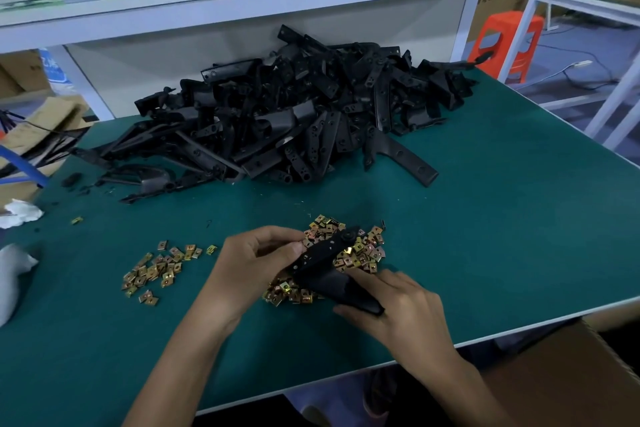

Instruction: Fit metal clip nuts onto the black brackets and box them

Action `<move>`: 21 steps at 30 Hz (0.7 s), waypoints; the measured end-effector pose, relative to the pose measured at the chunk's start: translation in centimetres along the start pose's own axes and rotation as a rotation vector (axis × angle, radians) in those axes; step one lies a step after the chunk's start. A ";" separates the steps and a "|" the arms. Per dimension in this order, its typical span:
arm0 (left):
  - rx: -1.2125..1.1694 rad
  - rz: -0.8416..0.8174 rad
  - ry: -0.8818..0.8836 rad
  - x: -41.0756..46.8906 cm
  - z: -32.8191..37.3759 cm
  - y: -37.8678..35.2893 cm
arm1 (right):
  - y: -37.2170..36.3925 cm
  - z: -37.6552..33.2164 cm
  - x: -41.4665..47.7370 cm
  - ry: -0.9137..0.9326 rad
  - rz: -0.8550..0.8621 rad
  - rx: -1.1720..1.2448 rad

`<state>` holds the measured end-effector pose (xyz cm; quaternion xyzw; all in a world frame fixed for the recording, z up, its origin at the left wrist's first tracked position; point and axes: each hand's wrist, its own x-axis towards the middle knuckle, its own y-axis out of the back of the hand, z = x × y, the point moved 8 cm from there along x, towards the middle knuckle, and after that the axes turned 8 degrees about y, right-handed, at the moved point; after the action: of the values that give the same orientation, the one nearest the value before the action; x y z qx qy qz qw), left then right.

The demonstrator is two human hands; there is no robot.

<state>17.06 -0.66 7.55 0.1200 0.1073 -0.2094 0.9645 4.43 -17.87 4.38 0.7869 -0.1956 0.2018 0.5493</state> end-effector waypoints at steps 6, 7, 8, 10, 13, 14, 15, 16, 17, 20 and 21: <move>0.081 0.025 0.043 0.0 -0.3 0.0 | -0.6 -0.1 -0.1 0.049 -0.030 -0.036; 0.101 0.028 0.053 0.1 -0.4 0.0 | -0.6 -0.1 -0.1 0.053 -0.031 -0.041; 0.125 0.025 0.067 0.0 -0.3 -0.1 | -0.6 -0.1 -0.1 0.056 -0.033 -0.044; 0.165 0.013 0.075 -0.1 -0.2 -0.2 | -0.6 -0.1 -0.1 0.050 -0.035 -0.042; 0.214 -0.001 0.022 -0.5 -0.1 -0.5 | -0.5 0.0 0.0 0.019 -0.025 -0.028; 0.270 0.035 -0.026 -0.6 0.0 -0.6 | -0.5 0.0 0.0 0.008 -0.025 -0.034; 0.336 0.084 -0.094 -0.6 0.0 -0.6 | -0.5 0.0 0.1 -0.004 -0.028 -0.046; 0.373 0.124 -0.152 -0.7 0.4 -0.8 | -0.5 0.1 0.1 -0.019 -0.028 -0.060; 0.349 0.138 -0.172 -0.5 0.3 -1.1 | -0.4 0.3 0.1 -0.038 -0.022 -0.069; 0.067 0.117 -0.105 0.9 -0.4 -2.1 | 0.1 1.6 -0.2 -0.173 0.042 0.015; 0.076 0.143 -0.107 1.3 -0.7 -2.2 | 0.2 2.2 -0.4 -0.238 0.076 0.070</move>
<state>17.17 -2.90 6.12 0.1528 0.0388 -0.1499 0.9761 4.21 -20.01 3.68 0.8160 -0.2819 0.1340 0.4865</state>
